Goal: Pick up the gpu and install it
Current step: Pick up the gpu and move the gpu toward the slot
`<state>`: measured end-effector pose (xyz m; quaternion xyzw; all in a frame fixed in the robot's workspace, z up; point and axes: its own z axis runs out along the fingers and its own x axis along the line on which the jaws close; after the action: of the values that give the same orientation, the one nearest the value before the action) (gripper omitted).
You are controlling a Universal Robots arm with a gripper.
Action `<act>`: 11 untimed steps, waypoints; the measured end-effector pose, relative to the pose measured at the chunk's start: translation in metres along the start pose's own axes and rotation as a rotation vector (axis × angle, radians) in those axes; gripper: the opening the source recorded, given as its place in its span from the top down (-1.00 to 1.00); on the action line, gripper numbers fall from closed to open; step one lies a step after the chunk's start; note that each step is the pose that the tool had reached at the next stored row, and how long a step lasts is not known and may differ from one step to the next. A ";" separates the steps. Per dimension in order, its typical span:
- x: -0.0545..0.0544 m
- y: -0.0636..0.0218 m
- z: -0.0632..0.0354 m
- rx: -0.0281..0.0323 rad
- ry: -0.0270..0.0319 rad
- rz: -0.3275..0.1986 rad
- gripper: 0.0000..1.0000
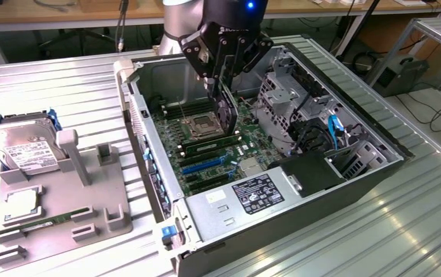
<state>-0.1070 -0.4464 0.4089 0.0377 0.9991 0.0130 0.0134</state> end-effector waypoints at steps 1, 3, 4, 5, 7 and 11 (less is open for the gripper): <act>0.000 0.0000 0.0002 0.0000 0.0000 0.000 0.47; 0.000 0.0000 0.0005 0.0000 0.0000 0.000 0.47; 0.000 0.0000 0.0006 0.0001 0.0000 0.000 0.47; 0.000 0.0000 0.0009 0.0001 0.0000 0.000 0.47; 0.000 0.0000 0.0012 0.0000 0.0000 0.000 0.47; 0.000 0.0000 0.0021 0.0000 0.0000 0.000 0.47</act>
<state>-0.1070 -0.4464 0.4068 0.0378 0.9991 0.0130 0.0134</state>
